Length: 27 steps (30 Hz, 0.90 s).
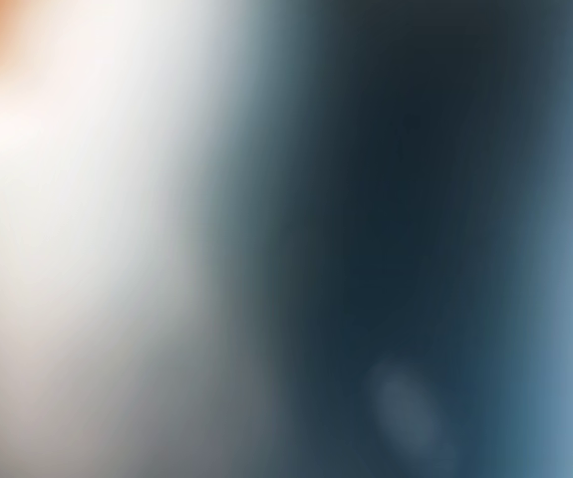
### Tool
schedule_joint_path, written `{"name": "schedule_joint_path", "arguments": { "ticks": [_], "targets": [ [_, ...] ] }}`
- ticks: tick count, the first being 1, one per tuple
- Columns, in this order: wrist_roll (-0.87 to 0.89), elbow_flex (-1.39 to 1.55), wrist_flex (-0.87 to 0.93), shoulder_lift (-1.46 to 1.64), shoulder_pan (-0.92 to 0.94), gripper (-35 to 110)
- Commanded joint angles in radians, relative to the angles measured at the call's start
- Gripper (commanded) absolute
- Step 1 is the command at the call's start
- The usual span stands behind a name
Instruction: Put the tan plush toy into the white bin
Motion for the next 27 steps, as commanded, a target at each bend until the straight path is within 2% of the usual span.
{"name": "schedule_joint_path", "arguments": {
  "ticks": [1, 6, 13, 20, 27],
  "targets": [
    [-0.012, -0.031, 0.066, 0.025, 0.014, 15],
    [-0.012, -0.037, 0.143, 0.035, 0.014, 30],
    [-0.014, -0.146, 0.307, 0.212, 0.015, 46],
    [-0.015, -0.198, 0.322, 0.357, 0.023, 53],
    [-0.015, -0.202, 0.322, 0.472, 0.152, 53]
  ]
}}
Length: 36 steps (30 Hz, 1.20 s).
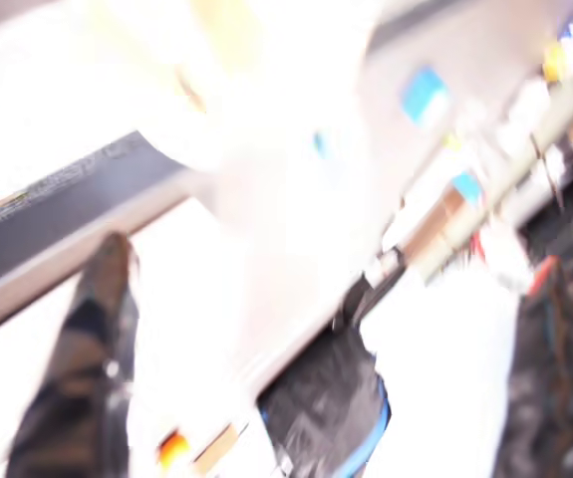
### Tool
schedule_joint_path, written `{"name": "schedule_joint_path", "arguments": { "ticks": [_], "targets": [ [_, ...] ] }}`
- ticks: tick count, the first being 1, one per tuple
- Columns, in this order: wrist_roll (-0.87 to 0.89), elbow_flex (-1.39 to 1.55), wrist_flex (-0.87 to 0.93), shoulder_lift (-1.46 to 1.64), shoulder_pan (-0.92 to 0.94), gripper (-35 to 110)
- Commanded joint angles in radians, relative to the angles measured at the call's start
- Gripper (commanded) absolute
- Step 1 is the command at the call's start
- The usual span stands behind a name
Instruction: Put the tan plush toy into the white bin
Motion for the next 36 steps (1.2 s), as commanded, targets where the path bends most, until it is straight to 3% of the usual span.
{"name": "schedule_joint_path", "arguments": {
  "ticks": [1, 11, 36],
  "targets": [
    [-0.015, -0.077, 0.018, 0.086, 0.077, 53],
    [-0.066, -0.074, 0.018, 0.281, 0.353, 53],
    [-0.067, 0.052, 0.017, 0.465, 0.638, 53]
  ]
}}
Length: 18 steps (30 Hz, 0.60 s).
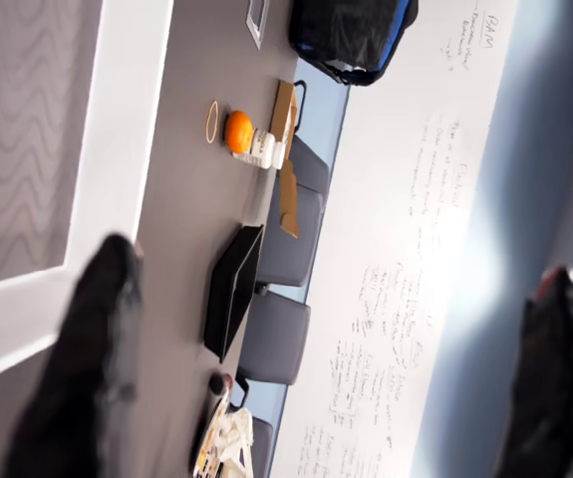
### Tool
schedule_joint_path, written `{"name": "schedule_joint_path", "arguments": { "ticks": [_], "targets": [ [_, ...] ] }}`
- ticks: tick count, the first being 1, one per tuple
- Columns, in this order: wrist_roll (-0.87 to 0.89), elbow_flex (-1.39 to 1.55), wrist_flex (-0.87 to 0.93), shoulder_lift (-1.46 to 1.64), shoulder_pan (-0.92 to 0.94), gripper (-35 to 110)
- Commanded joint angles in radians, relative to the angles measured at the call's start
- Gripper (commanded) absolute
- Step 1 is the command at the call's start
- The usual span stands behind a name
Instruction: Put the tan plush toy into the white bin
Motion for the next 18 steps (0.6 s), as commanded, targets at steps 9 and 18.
{"name": "schedule_joint_path", "arguments": {
  "ticks": [9, 18],
  "targets": [
    [-0.006, 0.005, 0.012, 0.003, 0.009, 52],
    [0.023, 0.005, 0.014, -0.078, 0.008, 52]
  ]
}}
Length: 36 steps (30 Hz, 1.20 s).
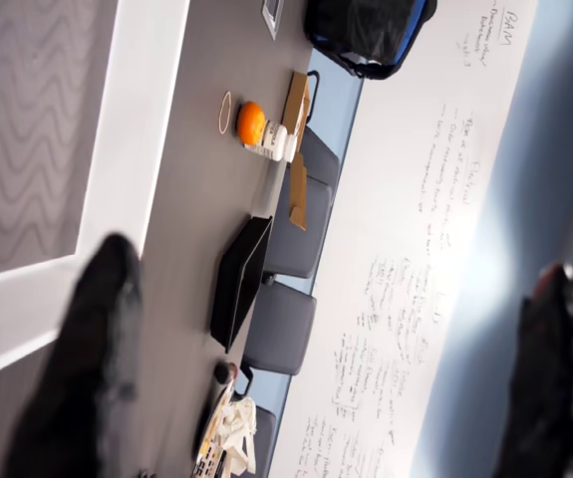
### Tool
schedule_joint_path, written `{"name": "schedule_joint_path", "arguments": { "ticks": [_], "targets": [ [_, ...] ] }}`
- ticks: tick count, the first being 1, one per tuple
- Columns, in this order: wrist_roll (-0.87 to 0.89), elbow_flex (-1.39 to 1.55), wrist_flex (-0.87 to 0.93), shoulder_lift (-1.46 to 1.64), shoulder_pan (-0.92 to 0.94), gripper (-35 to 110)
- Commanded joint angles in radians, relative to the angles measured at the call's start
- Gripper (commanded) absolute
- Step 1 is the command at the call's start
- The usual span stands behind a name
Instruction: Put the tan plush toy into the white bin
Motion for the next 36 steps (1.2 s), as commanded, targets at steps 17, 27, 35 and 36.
{"name": "schedule_joint_path", "arguments": {
  "ticks": [17, 27, 35, 36],
  "targets": [
    [0.031, -0.012, 0.014, -0.089, 0.018, 42],
    [0.034, -0.011, 0.012, -0.087, 0.015, 18],
    [0.032, -0.011, 0.012, -0.074, 0.015, 8],
    [0.032, -0.011, 0.012, -0.074, 0.015, 7]
  ]
}}
